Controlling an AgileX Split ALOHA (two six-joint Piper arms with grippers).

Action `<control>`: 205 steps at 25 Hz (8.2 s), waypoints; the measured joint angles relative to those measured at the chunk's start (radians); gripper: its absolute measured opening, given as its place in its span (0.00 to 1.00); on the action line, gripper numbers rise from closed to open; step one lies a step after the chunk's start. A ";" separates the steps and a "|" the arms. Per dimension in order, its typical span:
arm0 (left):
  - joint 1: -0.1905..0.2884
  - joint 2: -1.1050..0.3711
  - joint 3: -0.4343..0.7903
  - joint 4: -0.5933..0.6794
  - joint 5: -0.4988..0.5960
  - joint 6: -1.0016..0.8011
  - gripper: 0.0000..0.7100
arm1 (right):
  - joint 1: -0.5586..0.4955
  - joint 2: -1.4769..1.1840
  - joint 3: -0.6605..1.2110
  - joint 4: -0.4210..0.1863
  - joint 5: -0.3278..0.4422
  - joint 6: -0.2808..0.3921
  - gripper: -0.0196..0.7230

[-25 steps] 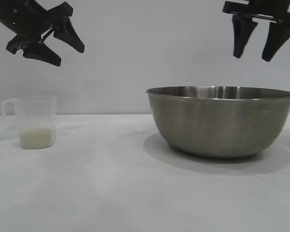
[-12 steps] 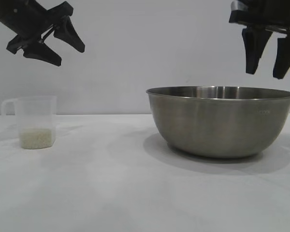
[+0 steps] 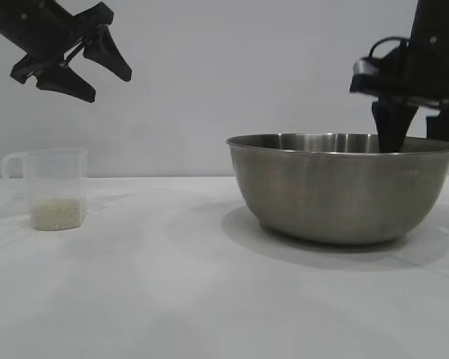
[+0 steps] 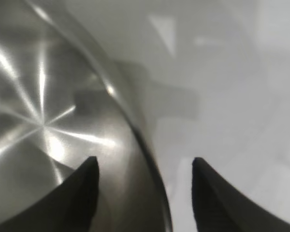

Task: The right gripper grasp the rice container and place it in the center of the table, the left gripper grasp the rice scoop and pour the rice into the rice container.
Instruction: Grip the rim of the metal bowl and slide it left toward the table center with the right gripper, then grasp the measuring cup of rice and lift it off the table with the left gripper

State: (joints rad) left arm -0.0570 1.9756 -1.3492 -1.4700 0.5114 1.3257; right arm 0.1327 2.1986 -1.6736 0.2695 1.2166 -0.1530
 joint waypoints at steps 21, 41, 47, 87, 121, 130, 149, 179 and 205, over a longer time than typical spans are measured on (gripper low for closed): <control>0.000 0.000 0.000 0.000 -0.004 0.000 0.66 | 0.133 -0.002 0.000 0.109 -0.010 -0.045 0.03; 0.000 0.000 0.000 0.000 0.000 0.000 0.66 | 0.136 -0.010 -0.022 0.063 -0.005 -0.023 0.60; 0.000 0.000 0.000 0.000 0.002 -0.002 0.66 | 0.136 -0.131 -0.033 0.007 0.000 -0.017 0.69; 0.000 0.000 0.000 -0.029 0.006 -0.023 0.66 | -0.162 -1.372 0.953 -0.200 -0.083 0.065 0.67; 0.000 -0.008 0.000 0.023 0.002 -0.021 0.66 | -0.162 -2.216 1.184 -0.195 -0.074 0.063 0.67; 0.000 -0.182 0.000 0.495 0.042 -0.298 0.66 | -0.162 -2.216 1.184 -0.195 -0.074 0.063 0.67; 0.000 -0.426 0.000 1.313 0.563 -1.134 0.66 | -0.162 -2.216 1.184 -0.195 -0.074 0.063 0.67; 0.000 -1.120 0.766 1.211 0.055 -1.134 0.66 | -0.162 -2.216 1.184 -0.195 -0.074 0.063 0.67; 0.000 -1.081 0.939 0.786 -0.384 -0.801 0.66 | -0.162 -2.216 1.184 -0.195 -0.074 0.063 0.67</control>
State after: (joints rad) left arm -0.0570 0.8951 -0.4105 -0.6836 0.1273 0.5251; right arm -0.0292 -0.0169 -0.4894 0.0749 1.1426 -0.0897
